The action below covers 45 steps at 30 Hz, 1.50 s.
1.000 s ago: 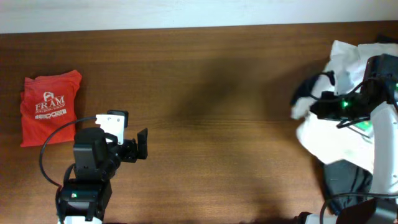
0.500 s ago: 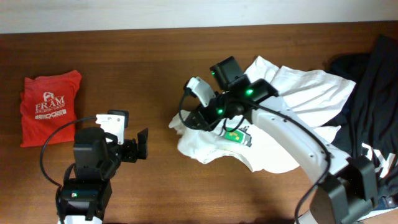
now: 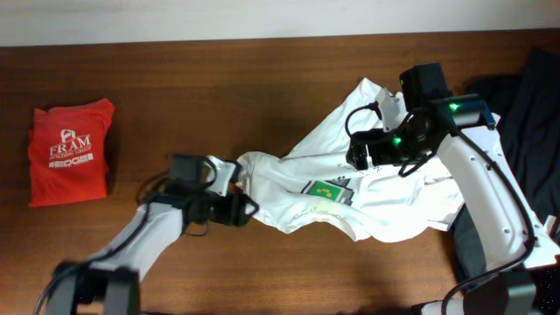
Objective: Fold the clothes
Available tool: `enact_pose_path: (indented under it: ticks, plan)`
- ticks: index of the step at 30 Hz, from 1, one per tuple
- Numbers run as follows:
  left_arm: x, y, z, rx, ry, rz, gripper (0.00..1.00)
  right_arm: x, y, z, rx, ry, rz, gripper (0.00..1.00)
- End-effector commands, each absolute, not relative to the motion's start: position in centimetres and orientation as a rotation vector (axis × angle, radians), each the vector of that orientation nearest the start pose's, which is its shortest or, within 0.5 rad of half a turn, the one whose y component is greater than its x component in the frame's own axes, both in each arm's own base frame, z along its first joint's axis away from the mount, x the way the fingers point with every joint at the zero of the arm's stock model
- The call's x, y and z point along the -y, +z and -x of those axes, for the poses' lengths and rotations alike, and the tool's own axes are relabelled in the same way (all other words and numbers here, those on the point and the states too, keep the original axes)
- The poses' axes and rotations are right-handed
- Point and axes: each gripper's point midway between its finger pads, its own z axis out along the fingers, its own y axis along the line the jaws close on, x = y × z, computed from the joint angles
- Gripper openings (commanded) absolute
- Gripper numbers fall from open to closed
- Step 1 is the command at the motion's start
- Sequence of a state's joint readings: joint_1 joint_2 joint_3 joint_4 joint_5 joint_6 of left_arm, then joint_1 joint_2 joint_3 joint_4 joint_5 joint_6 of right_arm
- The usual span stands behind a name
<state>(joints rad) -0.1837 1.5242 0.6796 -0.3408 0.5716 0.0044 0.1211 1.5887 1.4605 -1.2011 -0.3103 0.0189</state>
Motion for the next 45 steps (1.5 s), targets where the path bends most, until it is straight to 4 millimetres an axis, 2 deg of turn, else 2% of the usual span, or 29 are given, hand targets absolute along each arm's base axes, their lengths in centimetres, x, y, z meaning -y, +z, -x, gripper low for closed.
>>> enact_pose_path:
  ticks: [1, 2, 4, 5, 6, 8, 9, 10, 11, 12, 13, 14, 15, 17, 19, 20, 22, 23, 25, 28, 30, 32, 34, 35, 37, 39, 40, 42, 45]
  plan:
    - [17.3, 1.1, -26.5, -2.693, -0.955, -0.503, 0.28, -8.9, 17.8, -32.4, -2.872, 0.460, 0.194, 0.99]
    - [17.3, 0.9, -26.8, -2.684, -0.951, -0.502, 0.01, -8.9, 17.8, -32.4, -2.871, 0.460, 0.194, 0.99]
    - [15.5, 1.6, -29.3, -2.663, -0.820, -0.444, 0.01, -8.1, 17.6, -32.4, -2.889, 0.389, 0.183, 0.99]
    - [13.8, 2.6, -31.2, -2.656, -0.719, -0.390, 0.01, -7.3, 17.3, -32.2, -2.906, 0.323, 0.174, 0.99]
    - [11.0, 4.6, -33.7, -2.637, -0.588, -0.302, 0.01, -6.3, 17.1, -32.0, -2.925, 0.238, 0.163, 0.99]
    - [3.2, 10.6, -39.7, -2.535, -0.294, -0.079, 0.01, -5.3, 16.9, -32.0, -2.934, 0.151, 0.154, 0.99]
    - [0.2, 13.5, -41.9, -2.459, -0.213, -0.005, 0.01, -5.3, 16.9, -32.0, -2.933, 0.151, 0.154, 0.99]
    - [-4.4, 18.9, -44.9, -2.307, -0.115, 0.089, 0.01, -5.3, 16.9, -32.0, -2.934, 0.151, 0.154, 0.99]
    - [-6.5, 21.4, -45.9, -2.230, -0.081, 0.129, 0.01, -5.3, 16.9, -32.0, -2.934, 0.151, 0.154, 0.99]
    - [-8.1, 22.3, -46.1, -2.200, -0.059, 0.158, 0.22, -5.3, 16.9, -32.0, -2.934, 0.151, 0.154, 0.99]
    - [-8.9, 21.9, -45.8, -2.216, -0.051, 0.183, 0.33, -5.3, 16.9, -32.0, -2.934, 0.151, 0.154, 0.99]
    - [-9.5, 20.0, -44.6, -2.294, -0.059, 0.222, 0.70, -5.3, 16.9, -32.0, -2.934, 0.152, 0.154, 0.99]
    - [-9.1, 18.5, -43.6, -2.367, -0.086, 0.237, 0.99, -5.3, 16.9, -32.0, -2.934, 0.151, 0.154, 0.99]
    - [-6.1, 14.5, -39.5, -2.604, -0.245, 0.253, 0.99, -5.3, 16.9, -32.0, -2.934, 0.151, 0.154, 0.99]
    - [-3.1, 11.7, -34.8, -2.824, -0.418, 0.411, 0.99, -5.3, 16.9, -32.0, -2.934, 0.151, 0.154, 0.99]
    - [-0.8, 10.4, -32.9, -2.915, -0.540, 0.446, 0.99, -5.3, 16.9, -32.0, -2.934, 0.151, 0.154, 0.99]
    - [2.5, 7.6, -30.4, -3.020, -0.658, 0.396, 0.99, -5.3, 16.9, -32.0, -2.934, 0.151, 0.155, 0.99]
    - [3.4, 6.1, -29.1, -3.067, -0.672, 0.458, 0.99, -5.3, 16.9, -32.0, -2.935, 0.151, 0.155, 0.99]
    - [4.5, 2.8, -27.2, -3.083, -0.679, 0.681, 0.82, -5.3, 16.9, -32.0, -2.935, 0.151, 0.155, 0.99]
    - [4.4, 0.9, -28.1, -2.988, -0.677, 0.799, 0.79, -5.3, 16.9, -32.0, -2.934, 0.151, 0.155, 0.98]
    - [4.5, 0.1, -28.7, -2.937, -0.665, 0.873, 0.67, -5.3, 16.9, -32.0, -2.935, 0.151, 0.155, 0.99]
    - [4.9, -0.5, -29.2, -2.922, -0.592, 0.830, 0.62, -5.3, 16.9, -32.0, -2.935, 0.151, 0.155, 0.99]
    - [6.4, -0.6, -28.9, -2.952, -0.565, 0.758, 0.57, -5.3, 16.9, -32.0, -2.934, 0.151, 0.155, 0.99]
    - [6.7, -0.7, -28.8, -2.961, -0.558, 0.738, 0.50, -5.3, 16.9, -32.0, -2.934, 0.151, 0.155, 0.99]
    - [6.1, -0.9, -28.7, -2.965, -0.484, 0.743, 0.25, -5.3, 16.9, -32.0, -2.935, 0.151, 0.155, 0.99]
    - [5.1, -1.2, -28.5, -2.968, -0.400, 0.753, 0.17, -5.3, 16.9, -32.0, -2.935, 0.150, 0.155, 0.99]
    - [4.3, -1.4, -28.3, -2.973, -0.327, 0.761, 0.16, -5.3, 16.9, -32.0, -2.934, 0.150, 0.155, 0.99]
    - [4.3, -1.4, -28.3, -2.973, -0.319, 0.761, 0.27, -5.3, 16.9, -32.0, -2.934, 0.150, 0.155, 0.99]
    - [3.4, -1.5, -28.6, -2.950, -0.260, 0.769, 0.27, -5.2, 16.9, -32.0, -2.935, 0.150, 0.155, 0.99]
